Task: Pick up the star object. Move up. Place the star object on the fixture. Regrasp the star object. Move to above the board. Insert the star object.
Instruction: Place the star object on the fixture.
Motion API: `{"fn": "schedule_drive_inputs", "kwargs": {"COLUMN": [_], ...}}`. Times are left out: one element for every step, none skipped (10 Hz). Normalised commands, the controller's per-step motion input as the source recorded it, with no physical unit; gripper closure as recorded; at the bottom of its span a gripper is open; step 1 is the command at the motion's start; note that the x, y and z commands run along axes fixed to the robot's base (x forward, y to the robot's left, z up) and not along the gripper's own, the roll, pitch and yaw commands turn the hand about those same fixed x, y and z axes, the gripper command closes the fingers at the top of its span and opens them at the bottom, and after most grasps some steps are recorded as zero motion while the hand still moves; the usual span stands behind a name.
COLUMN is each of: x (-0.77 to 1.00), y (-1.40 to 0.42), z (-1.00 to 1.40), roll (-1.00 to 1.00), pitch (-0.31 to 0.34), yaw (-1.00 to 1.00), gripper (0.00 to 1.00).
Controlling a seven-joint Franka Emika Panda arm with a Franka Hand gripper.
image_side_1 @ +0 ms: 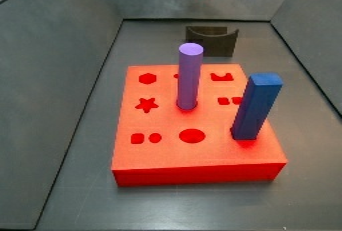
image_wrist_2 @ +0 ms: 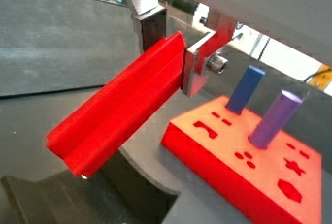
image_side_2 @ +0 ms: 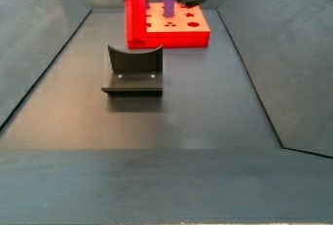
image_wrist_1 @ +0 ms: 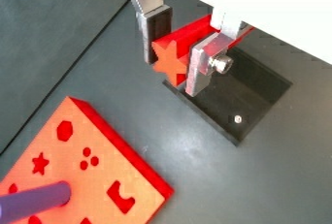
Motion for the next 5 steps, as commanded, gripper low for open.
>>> {"fn": "schedule_drive_inputs", "kwargs": {"x": [0.11, 0.12, 0.13, 0.15, 0.17], "y": [0.03, 0.13, 0.14, 0.14, 0.14], "z": [-0.01, -1.0, -1.0, -1.0, -1.0], "roll": [-0.25, -1.0, -1.0, -0.99, -0.84], "pitch": [0.064, 0.33, 0.319, 0.338, 0.294], "yaw": [-0.09, -0.08, -0.11, -0.17, -0.21], "gripper": [1.0, 1.0, 1.0, 1.0, 1.0]}}
